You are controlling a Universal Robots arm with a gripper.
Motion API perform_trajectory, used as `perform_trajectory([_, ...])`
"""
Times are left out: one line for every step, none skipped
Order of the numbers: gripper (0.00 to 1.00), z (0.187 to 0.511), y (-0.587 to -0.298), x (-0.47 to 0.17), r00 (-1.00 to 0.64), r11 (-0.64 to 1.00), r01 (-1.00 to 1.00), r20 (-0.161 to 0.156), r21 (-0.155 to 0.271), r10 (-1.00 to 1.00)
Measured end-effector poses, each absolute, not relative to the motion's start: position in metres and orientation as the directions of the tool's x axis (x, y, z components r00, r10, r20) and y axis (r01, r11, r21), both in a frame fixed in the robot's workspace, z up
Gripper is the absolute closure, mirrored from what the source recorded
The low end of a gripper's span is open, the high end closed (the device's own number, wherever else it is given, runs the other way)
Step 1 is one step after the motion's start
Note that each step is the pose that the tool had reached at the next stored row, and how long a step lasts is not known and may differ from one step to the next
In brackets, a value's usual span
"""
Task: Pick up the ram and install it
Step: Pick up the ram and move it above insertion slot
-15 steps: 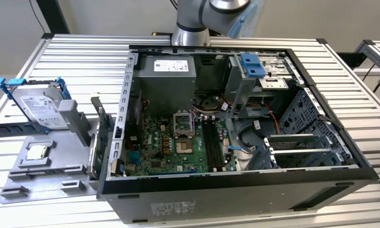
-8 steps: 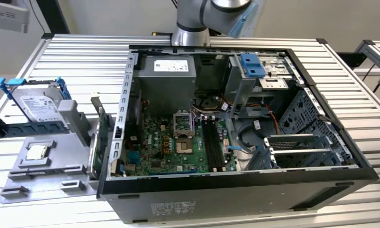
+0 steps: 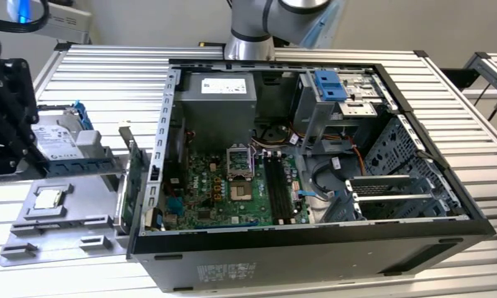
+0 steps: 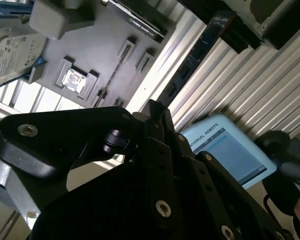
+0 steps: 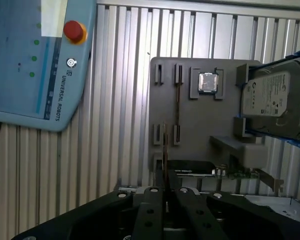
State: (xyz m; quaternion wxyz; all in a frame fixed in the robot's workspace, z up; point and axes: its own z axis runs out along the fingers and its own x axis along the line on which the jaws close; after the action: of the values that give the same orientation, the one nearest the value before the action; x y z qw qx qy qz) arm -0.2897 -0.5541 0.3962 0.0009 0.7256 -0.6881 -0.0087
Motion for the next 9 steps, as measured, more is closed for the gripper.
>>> perform_trajectory([1.00, 0.396, -0.554, -0.285, 0.053, -0.053, -0.999, -0.011, 0.013, -0.999])
perform_trajectory([1.00, 0.396, -0.554, -0.281, 0.053, -0.053, -0.998, -0.011, 0.013, -0.999])
perform_trajectory([1.00, 0.396, -0.554, -0.276, 0.053, -0.053, -0.998, -0.011, 0.013, -0.999])
perform_trajectory([1.00, 0.396, -0.554, -0.271, 0.053, -0.053, -0.998, -0.011, 0.013, -0.999])
perform_trajectory([1.00, 0.396, -0.554, -0.267, 0.053, -0.053, -0.999, -0.011, 0.013, -0.999])
perform_trajectory([1.00, 0.396, -0.554, -0.262, 0.053, -0.053, -0.999, -0.011, 0.013, -0.999])
perform_trajectory([1.00, 0.396, -0.554, -0.258, 0.053, -0.053, -0.999, -0.011, 0.013, -0.999])
perform_trajectory([1.00, 0.396, -0.554, -0.254, 0.053, -0.053, -0.998, -0.011, 0.013, -0.999])
perform_trajectory([1.00, 0.396, -0.554, -0.250, 0.053, -0.053, -0.998, -0.011, 0.013, -0.999])
